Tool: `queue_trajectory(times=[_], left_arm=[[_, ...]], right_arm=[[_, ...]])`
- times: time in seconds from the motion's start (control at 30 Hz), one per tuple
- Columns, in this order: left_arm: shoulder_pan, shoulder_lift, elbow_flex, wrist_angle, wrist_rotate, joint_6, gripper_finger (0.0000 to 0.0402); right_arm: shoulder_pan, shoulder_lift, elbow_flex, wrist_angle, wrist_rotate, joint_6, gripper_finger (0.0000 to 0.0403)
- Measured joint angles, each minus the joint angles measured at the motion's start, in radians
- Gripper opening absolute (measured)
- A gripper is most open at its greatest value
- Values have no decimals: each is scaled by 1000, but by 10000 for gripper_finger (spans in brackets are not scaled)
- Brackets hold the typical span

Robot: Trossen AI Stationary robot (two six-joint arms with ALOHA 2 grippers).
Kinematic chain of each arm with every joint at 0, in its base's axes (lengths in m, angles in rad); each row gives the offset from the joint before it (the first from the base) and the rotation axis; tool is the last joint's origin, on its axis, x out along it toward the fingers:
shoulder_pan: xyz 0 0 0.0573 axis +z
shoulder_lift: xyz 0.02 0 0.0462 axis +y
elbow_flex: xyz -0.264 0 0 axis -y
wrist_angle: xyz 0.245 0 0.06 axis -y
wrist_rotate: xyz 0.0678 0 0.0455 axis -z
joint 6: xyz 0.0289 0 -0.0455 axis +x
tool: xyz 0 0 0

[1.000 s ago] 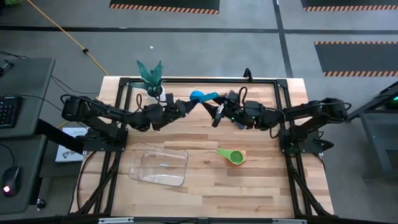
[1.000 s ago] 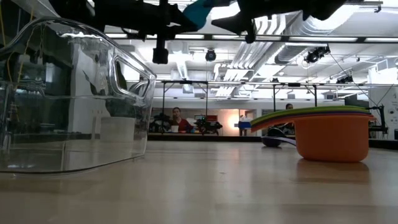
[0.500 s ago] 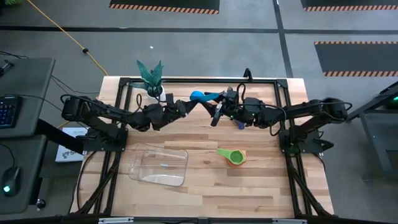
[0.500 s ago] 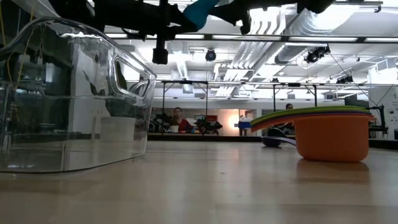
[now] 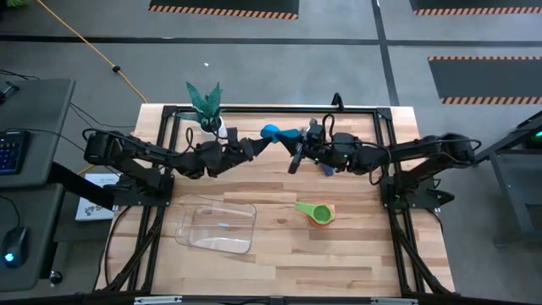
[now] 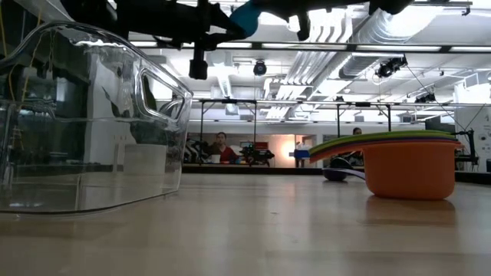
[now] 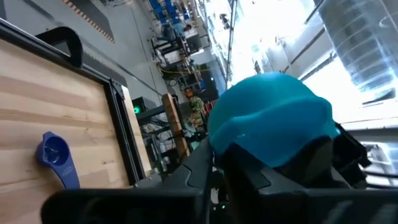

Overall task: Nest measuring cups in basket
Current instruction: Stack the light blue measuring cup on top of the green measuring cup

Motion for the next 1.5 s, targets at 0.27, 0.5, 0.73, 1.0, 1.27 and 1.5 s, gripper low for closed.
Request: queue_trajectory(times=[0.27,0.5,0.73,1.0,1.27,1.5], left_arm=[[51,0,0,-13,189,71,80],[143,0,0,-20,382,139,153],[224,-80,0,-22,612,245,176],[228,-286,64,-288,570,612,176],[199,-403,184,-666,433,971,176],[182,-411,184,-676,363,952,176]], right_arm=[[-31,-159,-1,-325,14,-8,5],[-46,-377,-1,-721,10,-3,2],[-46,-497,-1,-1010,-225,185,1],[-46,-392,42,-1103,-679,312,1],[-46,-114,299,-1583,-920,97,0],[-46,99,395,-1753,-1151,-158,0]])
